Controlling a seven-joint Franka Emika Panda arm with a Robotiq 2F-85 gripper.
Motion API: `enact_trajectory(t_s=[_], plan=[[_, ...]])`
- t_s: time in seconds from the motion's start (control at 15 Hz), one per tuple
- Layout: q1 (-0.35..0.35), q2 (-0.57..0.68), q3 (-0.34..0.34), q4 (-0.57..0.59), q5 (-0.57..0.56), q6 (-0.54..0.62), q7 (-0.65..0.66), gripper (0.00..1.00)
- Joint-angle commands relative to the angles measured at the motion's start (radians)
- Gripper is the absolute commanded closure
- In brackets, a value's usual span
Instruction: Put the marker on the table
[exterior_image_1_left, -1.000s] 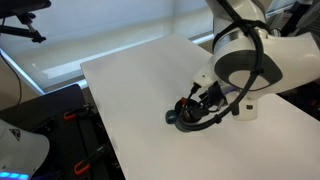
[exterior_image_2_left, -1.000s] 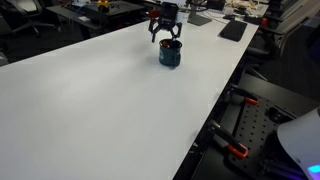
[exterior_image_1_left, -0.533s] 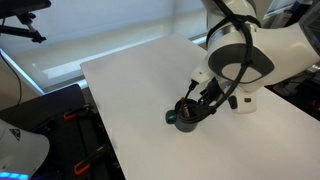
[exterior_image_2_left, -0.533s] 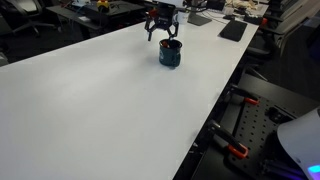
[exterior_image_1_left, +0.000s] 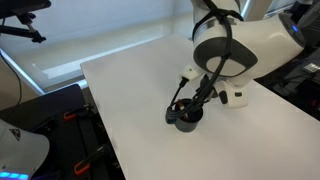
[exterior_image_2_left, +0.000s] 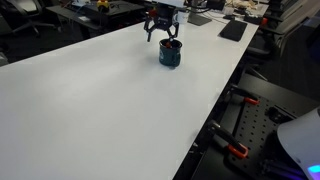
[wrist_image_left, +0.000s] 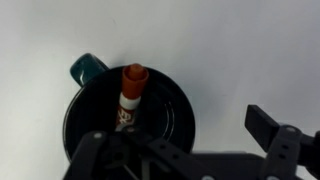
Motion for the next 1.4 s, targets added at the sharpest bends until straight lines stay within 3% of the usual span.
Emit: enact_trajectory(t_s=[0.0,0.73,0.8,1.33], plan=[[-0.007,-0.001,0.006,0.001,-0.005,-0.001,0.000,0.00],[0.052,-0.161,0.042,-0.229,0.004,0.207,-0.061,0.00],[0.045,-0.088,0.038,-0.143,-0.006,0.169,-0.029,0.00],[0.050,-0.151,0.044,-0.216,0.002,0.202,-0.053,0.00]])
